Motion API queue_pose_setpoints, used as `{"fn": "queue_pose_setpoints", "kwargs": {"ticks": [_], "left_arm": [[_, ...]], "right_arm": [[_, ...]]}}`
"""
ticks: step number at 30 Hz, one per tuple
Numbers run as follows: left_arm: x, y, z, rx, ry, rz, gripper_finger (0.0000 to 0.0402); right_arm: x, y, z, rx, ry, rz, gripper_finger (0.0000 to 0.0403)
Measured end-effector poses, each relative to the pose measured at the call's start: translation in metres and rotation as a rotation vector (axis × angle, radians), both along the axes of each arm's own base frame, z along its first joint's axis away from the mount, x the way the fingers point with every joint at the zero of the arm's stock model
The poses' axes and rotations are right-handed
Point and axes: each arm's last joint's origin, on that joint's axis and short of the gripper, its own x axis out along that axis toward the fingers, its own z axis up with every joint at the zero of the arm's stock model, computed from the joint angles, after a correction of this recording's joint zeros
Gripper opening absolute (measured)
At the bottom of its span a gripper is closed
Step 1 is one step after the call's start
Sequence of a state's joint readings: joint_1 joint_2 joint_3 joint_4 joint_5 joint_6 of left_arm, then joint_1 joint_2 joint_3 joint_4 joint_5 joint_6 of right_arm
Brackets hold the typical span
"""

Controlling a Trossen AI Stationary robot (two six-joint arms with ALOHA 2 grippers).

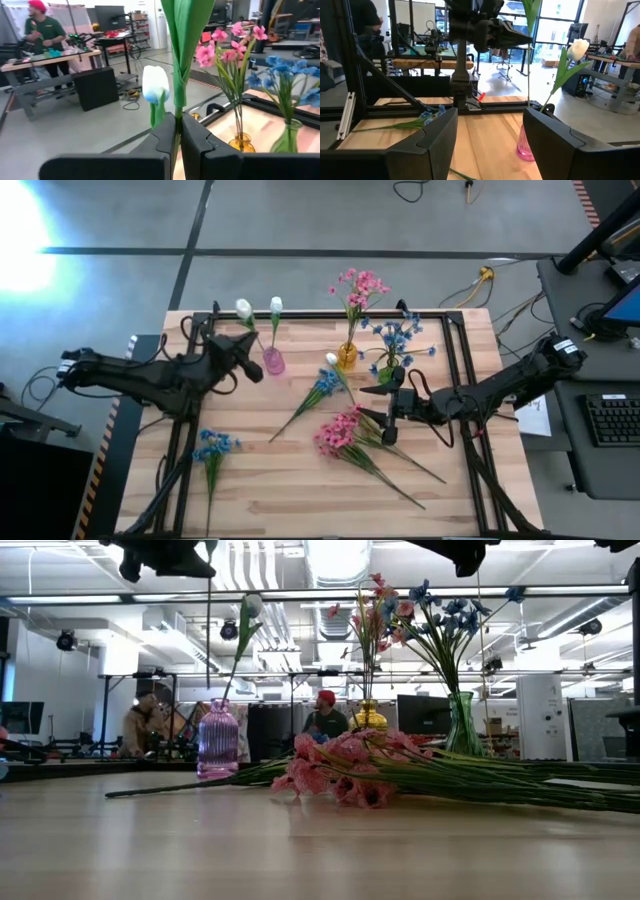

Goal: Sort flowers into vase by color
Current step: Put the bottom white tulip into the violet vase

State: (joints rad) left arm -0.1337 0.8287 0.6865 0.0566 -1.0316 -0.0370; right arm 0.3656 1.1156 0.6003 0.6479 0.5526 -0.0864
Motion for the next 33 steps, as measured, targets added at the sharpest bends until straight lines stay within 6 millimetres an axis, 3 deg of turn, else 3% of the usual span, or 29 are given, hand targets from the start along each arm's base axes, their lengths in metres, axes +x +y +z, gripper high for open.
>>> {"fn": "queue_pose_setpoints", "kwargs": {"ticks": [33], "left_arm": [[0.018,0.023,-0.007,-0.075,-0.053,0.070,0.0000]], "right_arm": [[0.002,-0.006,-0.001,0.004,0.006,-0.026,0.0219]]}}
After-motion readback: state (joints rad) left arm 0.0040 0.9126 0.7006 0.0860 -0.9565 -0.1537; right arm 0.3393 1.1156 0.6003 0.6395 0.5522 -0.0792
